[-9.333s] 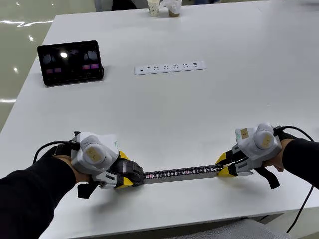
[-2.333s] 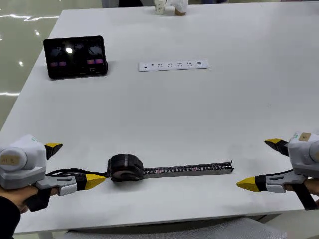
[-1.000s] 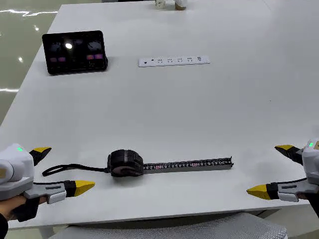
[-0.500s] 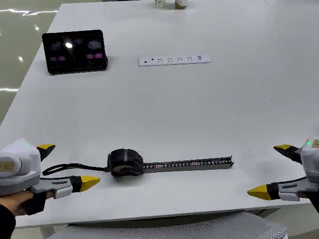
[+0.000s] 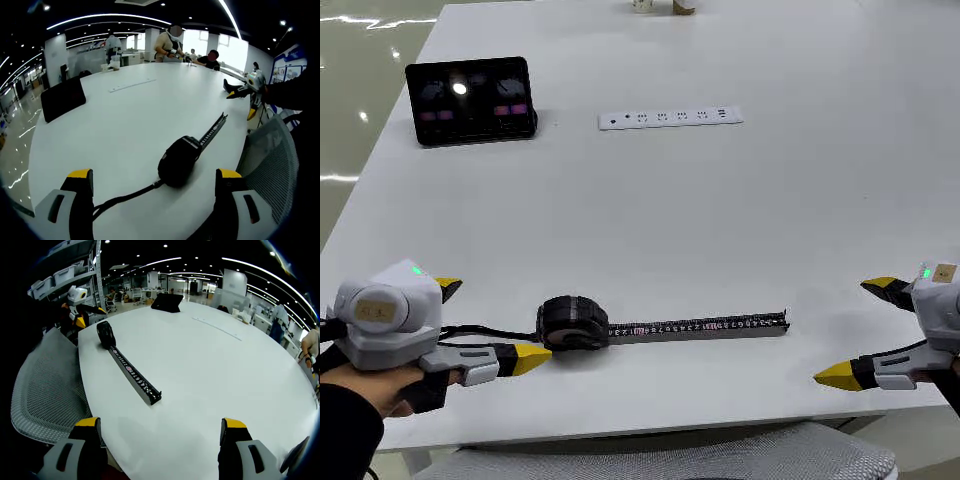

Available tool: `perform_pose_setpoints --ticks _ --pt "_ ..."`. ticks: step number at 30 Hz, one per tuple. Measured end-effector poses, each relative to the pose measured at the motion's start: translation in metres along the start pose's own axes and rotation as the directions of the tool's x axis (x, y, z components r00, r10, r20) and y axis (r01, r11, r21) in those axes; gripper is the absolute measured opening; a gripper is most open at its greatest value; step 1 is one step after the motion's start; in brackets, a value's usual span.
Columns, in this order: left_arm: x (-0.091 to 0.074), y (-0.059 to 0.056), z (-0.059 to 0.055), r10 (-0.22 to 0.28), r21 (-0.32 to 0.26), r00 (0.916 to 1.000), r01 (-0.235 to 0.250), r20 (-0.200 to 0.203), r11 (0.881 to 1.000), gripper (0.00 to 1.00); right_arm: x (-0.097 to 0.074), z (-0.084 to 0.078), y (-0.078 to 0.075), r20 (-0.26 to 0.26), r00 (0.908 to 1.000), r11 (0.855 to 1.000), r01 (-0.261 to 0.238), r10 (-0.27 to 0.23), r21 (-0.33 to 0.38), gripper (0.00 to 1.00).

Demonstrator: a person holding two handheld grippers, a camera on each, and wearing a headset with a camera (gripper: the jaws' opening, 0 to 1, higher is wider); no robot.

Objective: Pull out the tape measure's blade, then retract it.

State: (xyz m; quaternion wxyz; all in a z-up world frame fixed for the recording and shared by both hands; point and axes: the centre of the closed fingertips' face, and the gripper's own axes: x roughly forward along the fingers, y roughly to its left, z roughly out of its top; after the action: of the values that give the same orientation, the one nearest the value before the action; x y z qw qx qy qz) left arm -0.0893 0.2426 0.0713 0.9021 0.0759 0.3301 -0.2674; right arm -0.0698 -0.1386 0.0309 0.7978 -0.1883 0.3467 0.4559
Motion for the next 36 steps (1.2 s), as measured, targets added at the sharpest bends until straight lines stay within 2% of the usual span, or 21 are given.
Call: perform_pose_setpoints --ticks 6,10,12,14,15,16,19,21,23,25,26,28,33,36 --pt "0.003 -0.008 0.006 -0.016 0.003 0.9998 0.016 0.009 1.0 0.99 0.002 0.003 -0.001 -0.016 0.9998 0.999 -0.008 0.007 -0.042 0.99" --pt "0.005 -0.011 0.008 -0.013 -0.007 0.9999 0.013 -0.004 1.0 0.99 0.004 0.006 -0.003 -0.031 0.9994 0.998 -0.015 0.013 -0.057 0.99" --pt "0.006 -0.009 0.008 0.006 -0.04 1.0 -0.007 -0.006 0.999 0.99 0.005 0.006 -0.003 -0.044 0.9989 0.997 -0.018 0.015 -0.073 0.99" --pt "0.008 -0.006 0.01 0.04 -0.103 0.9992 -0.039 0.004 0.994 0.99 0.007 0.006 -0.004 -0.052 0.9986 0.995 -0.016 0.011 -0.094 0.99" --pt "0.01 -0.006 0.008 0.047 -0.144 0.9989 -0.047 -0.005 0.988 0.99 0.008 0.006 -0.004 -0.059 0.9982 0.995 -0.017 0.011 -0.103 0.99" --pt "0.011 -0.008 0.008 0.041 -0.159 0.9992 -0.041 -0.005 0.986 0.99 0.009 0.007 -0.004 -0.06 0.9981 0.994 -0.019 0.013 -0.105 0.99" --pt "0.014 -0.01 0.004 0.045 -0.157 0.9988 -0.048 -0.019 0.986 0.99 0.011 0.013 -0.003 -0.052 0.9983 0.994 -0.03 0.024 -0.109 0.99" --pt "0.015 -0.013 0.002 0.054 -0.155 0.9979 -0.059 -0.035 0.986 0.99 0.012 0.014 -0.004 -0.069 0.9974 0.994 -0.03 0.023 -0.107 0.99" --pt "0.015 -0.016 0.004 0.059 -0.173 0.9973 -0.066 -0.044 0.983 0.99 0.013 0.016 -0.004 -0.068 0.9972 0.992 -0.04 0.031 -0.123 0.99" --pt "0.014 -0.022 0.007 0.057 -0.165 0.9976 -0.063 -0.039 0.984 0.99 0.014 0.017 -0.004 -0.069 0.997 0.99 -0.043 0.034 -0.136 0.99" --pt "0.014 -0.024 0.01 0.068 -0.132 0.9969 -0.072 -0.039 0.989 0.99 0.016 0.017 -0.005 -0.08 0.9961 0.99 -0.049 0.038 -0.135 0.99" --pt "0.016 -0.023 0.011 0.107 -0.104 0.9932 -0.111 -0.046 0.988 0.99 0.018 0.017 -0.004 -0.087 0.9949 0.987 -0.062 0.05 -0.148 0.99" --pt "0.022 -0.032 0.012 0.082 -0.081 0.9956 -0.085 -0.046 0.993 0.99 0.022 0.019 -0.005 -0.107 0.9924 0.98 -0.08 0.061 -0.183 0.99" --pt "0.026 -0.036 0.013 0.075 -0.103 0.9958 -0.08 -0.052 0.991 0.99 0.024 0.02 -0.004 -0.117 0.9903 0.972 -0.099 0.075 -0.214 0.99"
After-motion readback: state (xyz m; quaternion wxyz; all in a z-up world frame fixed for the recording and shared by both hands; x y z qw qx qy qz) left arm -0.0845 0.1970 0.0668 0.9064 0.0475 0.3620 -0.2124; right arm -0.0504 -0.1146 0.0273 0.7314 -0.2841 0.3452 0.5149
